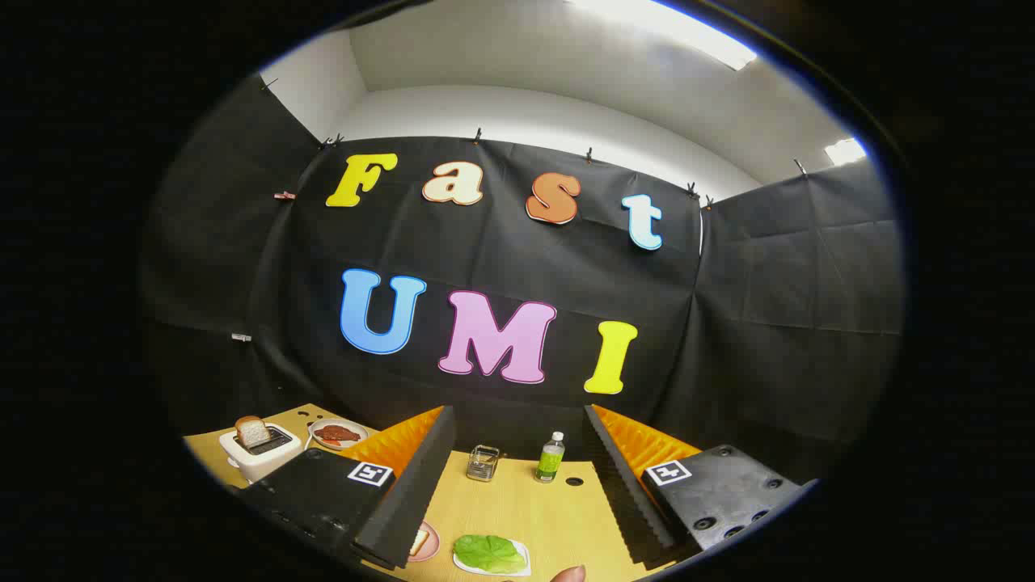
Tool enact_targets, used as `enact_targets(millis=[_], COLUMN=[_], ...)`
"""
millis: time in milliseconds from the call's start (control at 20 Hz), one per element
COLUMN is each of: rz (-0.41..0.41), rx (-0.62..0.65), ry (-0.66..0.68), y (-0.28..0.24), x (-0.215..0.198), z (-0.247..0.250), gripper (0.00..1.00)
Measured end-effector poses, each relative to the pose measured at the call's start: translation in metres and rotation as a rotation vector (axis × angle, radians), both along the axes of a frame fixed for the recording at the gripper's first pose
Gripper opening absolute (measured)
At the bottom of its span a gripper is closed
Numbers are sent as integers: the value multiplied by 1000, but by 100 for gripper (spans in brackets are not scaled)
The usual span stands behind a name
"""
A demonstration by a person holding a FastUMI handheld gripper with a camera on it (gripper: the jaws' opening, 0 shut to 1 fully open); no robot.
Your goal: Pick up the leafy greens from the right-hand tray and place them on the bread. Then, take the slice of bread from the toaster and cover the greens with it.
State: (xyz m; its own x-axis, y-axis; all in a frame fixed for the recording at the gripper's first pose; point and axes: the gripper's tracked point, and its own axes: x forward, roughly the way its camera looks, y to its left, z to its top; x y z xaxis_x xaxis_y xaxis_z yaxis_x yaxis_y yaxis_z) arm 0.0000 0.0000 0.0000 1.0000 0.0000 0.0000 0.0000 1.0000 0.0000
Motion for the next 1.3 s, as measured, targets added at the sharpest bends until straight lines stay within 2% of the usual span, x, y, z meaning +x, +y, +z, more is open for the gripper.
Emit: enact_targets(millis=[550,1000,1300], rz=[2,-8,57], rx=[4,13,8], ry=[2,-22,65], y=[7,-6,-6], x=[3,0,8], z=[-1,4,-40], gripper=[97,97,97])
